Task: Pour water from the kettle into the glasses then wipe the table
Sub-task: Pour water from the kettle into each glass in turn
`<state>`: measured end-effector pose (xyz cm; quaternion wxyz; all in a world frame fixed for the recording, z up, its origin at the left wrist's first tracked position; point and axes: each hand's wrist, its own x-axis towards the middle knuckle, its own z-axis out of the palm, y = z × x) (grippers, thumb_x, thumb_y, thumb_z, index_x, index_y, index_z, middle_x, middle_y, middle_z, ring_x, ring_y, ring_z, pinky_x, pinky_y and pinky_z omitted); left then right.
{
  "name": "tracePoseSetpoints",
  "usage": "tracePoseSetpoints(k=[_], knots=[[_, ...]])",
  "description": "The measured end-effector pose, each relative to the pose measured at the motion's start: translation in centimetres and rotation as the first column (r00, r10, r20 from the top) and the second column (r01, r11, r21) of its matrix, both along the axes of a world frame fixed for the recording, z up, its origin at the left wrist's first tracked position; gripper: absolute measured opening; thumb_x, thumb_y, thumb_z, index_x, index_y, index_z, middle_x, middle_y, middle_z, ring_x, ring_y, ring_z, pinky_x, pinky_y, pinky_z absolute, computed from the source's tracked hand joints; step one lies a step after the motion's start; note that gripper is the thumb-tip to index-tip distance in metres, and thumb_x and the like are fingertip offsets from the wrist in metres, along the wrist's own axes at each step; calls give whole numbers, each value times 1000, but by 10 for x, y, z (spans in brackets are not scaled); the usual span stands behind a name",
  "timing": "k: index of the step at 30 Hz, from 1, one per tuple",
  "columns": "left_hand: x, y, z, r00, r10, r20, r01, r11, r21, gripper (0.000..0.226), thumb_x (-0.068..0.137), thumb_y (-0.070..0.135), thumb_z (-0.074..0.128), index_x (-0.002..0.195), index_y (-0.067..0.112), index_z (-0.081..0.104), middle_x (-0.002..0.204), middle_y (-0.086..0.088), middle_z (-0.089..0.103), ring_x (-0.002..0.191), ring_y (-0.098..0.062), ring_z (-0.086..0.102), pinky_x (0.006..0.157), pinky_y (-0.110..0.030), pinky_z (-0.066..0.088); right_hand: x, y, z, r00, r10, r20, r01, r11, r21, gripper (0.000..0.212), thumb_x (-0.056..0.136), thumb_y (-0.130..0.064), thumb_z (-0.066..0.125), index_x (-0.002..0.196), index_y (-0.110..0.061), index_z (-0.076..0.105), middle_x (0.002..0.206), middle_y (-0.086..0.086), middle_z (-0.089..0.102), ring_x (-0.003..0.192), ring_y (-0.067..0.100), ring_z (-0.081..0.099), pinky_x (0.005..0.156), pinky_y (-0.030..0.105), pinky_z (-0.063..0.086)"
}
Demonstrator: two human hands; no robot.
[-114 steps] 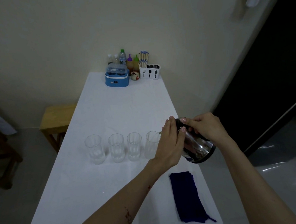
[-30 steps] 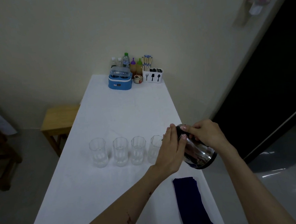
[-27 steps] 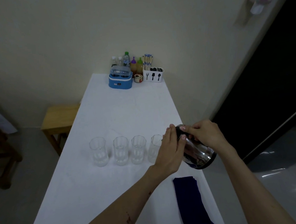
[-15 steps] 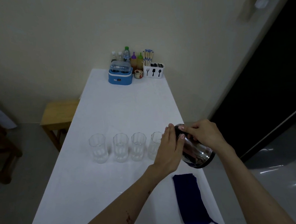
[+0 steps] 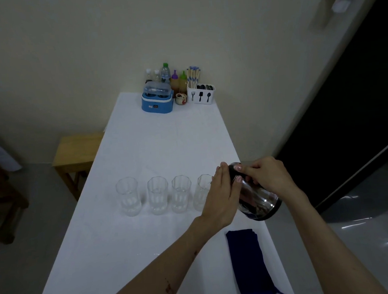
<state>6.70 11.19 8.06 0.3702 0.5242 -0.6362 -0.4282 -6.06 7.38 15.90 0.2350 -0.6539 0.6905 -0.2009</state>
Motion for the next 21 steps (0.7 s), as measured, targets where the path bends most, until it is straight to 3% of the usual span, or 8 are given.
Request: tracePoseSetpoints(k=[3,8,13,21], knots=[[0,0,1,1000,3,0,-3,1000,5,62,104,44,20,156,17,-1,164,4,-4,149,-7,-7,119,-24,-4,1,1,2,1000,-2,12,2,1000,6,58,86,-54,70,77,4,74,61,12,62,54,15,52,53,25,38],[2,1,3,1000,4,-9,-4,1000,0,62,104,44,20,156,17,-2,164,4,-4,149,-7,-7,119,-24,-5,1,2,4,1000,8,25,-8,1000,2,53,86,-54,71,80,-2,78,69,17,72,54,14,56,57,26,44],[2,2,5,1000,4,-13,-4,1000,-11,62,104,43,20,156,16,-1,164,3,-4,149,-8,-7,119,-24,-5,4,3,7,1000,6,9,-6,1000,-15,55,86,-52,72,74,1,75,66,20,69,52,15,54,56,27,42],[1,4,4,1000,28,-5,-28,999,-35,60,105,41,21,156,14,2,164,2,1,150,-9,-3,120,-24,-2,3,5,9,1000,21,-17,-21,1000,-13,51,87,-54,70,71,-6,76,62,12,70,57,17,60,58,26,44]])
